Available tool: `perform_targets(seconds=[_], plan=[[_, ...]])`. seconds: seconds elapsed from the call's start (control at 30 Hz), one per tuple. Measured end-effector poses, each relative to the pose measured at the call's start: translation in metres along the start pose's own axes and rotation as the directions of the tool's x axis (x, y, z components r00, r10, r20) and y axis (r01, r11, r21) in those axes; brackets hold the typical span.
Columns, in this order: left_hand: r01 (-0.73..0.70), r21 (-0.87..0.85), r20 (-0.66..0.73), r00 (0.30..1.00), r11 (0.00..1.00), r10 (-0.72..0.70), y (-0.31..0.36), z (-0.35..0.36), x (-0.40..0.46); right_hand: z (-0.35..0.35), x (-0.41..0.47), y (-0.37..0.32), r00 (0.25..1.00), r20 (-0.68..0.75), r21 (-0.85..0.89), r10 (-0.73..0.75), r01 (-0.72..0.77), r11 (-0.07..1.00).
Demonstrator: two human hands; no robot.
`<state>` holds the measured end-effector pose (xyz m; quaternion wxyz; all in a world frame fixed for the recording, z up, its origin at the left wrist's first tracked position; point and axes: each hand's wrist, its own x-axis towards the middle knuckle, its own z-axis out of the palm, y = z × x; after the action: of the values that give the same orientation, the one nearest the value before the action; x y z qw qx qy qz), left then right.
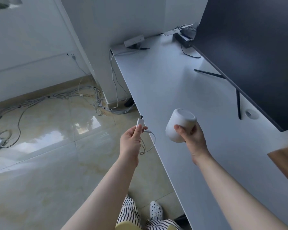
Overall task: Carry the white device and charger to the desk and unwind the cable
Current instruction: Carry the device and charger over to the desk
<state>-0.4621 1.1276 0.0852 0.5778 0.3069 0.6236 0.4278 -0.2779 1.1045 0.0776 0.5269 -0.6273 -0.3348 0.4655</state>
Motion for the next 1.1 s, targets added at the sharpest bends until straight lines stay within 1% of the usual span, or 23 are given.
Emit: perform_targets(seconds=[0.2,0.47,0.83,1.1], plan=[[-0.012,-0.005,0.025,1.000,1.000,0.012,0.020,-0.006,0.045,0.028,0.033,-0.011,1.000,-0.002,0.003,-0.013,0.013,1.000],[-0.006,0.020,0.074,0.997,1.000,0.004,0.048,-0.027,0.124,0.085,0.083,-0.016,0.997,-0.075,-0.020,0.005,-0.007,1.000],[0.000,0.082,0.112,0.994,0.997,-0.009,0.099,-0.066,0.215,0.165,0.141,-0.033,0.991,-0.135,0.028,0.014,-0.010,1.000],[0.002,0.092,0.132,0.991,0.996,-0.014,0.121,-0.075,0.260,0.192,0.172,-0.041,0.981,-0.192,0.030,0.015,-0.009,1.000]])
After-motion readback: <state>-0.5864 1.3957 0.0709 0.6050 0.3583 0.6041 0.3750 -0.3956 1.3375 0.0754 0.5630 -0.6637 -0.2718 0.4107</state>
